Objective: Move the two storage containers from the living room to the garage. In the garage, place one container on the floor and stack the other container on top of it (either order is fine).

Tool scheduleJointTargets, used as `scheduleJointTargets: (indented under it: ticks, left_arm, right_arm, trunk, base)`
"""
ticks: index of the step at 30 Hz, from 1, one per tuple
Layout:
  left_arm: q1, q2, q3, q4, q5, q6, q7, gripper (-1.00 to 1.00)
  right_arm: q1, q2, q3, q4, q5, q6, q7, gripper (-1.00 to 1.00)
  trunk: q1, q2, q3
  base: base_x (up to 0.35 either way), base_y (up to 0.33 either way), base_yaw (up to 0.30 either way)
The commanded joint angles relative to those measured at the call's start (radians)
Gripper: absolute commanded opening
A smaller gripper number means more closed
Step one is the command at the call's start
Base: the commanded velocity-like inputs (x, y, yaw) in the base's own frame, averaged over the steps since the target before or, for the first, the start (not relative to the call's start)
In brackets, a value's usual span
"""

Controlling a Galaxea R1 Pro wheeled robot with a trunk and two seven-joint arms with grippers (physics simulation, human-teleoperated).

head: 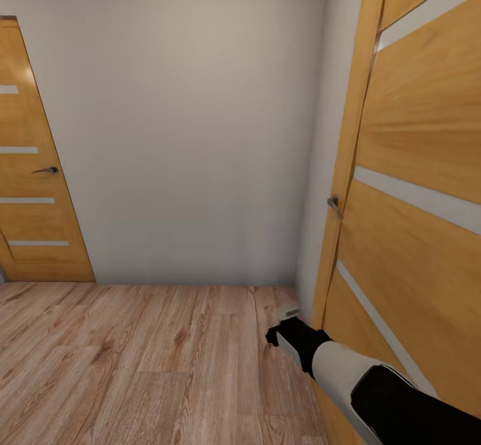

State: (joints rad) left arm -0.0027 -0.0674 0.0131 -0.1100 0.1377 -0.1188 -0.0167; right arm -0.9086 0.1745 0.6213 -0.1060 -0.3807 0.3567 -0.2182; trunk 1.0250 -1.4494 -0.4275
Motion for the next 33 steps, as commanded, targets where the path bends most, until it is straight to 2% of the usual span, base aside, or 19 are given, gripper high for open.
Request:
scheduleJointTargets:
  ticks: [1,5,9,13,15,19,21,22,23,25,33]
  left_arm:
    - [0.0,0.0,0.001,0.0,0.008,-0.002,-0.002,1.0]
    - [0.0,0.0,0.001,0.0,0.008,-0.002,-0.002,1.0]
    - [0.0,0.0,0.001,0.0,0.008,-0.002,-0.002,1.0]
    - [0.0,0.0,0.001,0.0,0.008,-0.002,-0.002,1.0]
    - [0.0,0.0,0.001,0.0,0.008,-0.002,-0.002,1.0]
    - [0.0,0.0,0.002,0.0,0.008,-0.002,-0.002,1.0]
    - [0.0,0.0,0.002,0.0,0.008,-0.002,-0.002,1.0]
    - [0.0,0.0,0.002,0.001,0.008,-0.002,-0.002,1.0]
    - [0.0,0.0,0.002,0.001,0.008,-0.002,-0.002,1.0]
    - [0.0,0.0,0.003,0.001,0.008,-0.002,-0.002,1.0]
    - [0.0,0.0,0.004,0.001,0.009,-0.002,-0.002,1.0]
  right_arm:
    - [0.016,0.0,0.008,0.004,-0.008,-0.007,0.003,1.0]
    - [0.058,0.0,0.008,0.011,-0.008,-0.035,0.018,1.0]
    - [0.136,0.0,0.008,0.015,-0.001,-0.077,0.031,1.0]
    - [0.241,0.0,0.007,0.018,0.037,-0.138,0.05,1.0]
    - [0.272,0.0,0.007,0.025,0.051,-0.162,0.057,1.0]
    - [0.364,0.0,0.006,0.104,0.079,-0.286,0.075,1.0]
    - [0.387,0.0,0.006,0.115,0.081,-0.313,0.079,1.0]
    - [0.469,0.0,0.006,0.13,0.084,-0.364,0.09,1.0]
    - [0.48,0.0,0.006,0.131,0.084,-0.372,0.093,1.0]
    - [0.523,-0.028,0.006,0.133,0.082,-0.413,0.112,1.0]
    - [0.626,-0.091,-0.002,0.136,0.068,-0.454,0.16,1.0]
  trunk:
    - [0.0,-0.001,-0.001]
    - [0.0,-0.001,-0.001]
    - [0.0,-0.001,-0.001]
    - [0.0,-0.001,-0.001]
    - [0.0,-0.001,-0.001]
    - [0.0,-0.001,-0.001]
    - [0.0,-0.001,-0.001]
    - [0.0,-0.001,-0.001]
    - [0.0,-0.001,-0.001]
    - [0.0,-0.001,-0.001]
    - [0.0,-0.001,-0.001]
  base:
    - [0.0,0.0,0.0]
    - [0.0,0.0,0.0]
    - [0.0,0.0,0.0]
    - [0.0,0.0,0.0]
    - [0.0,0.0,0.0]
    - [0.0,0.0,0.0]
    - [0.0,0.0,0.0]
    - [0.0,0.0,0.0]
    - [0.0,0.0,0.0]
    - [0.0,0.0,0.0]
    - [0.0,0.0,0.0]
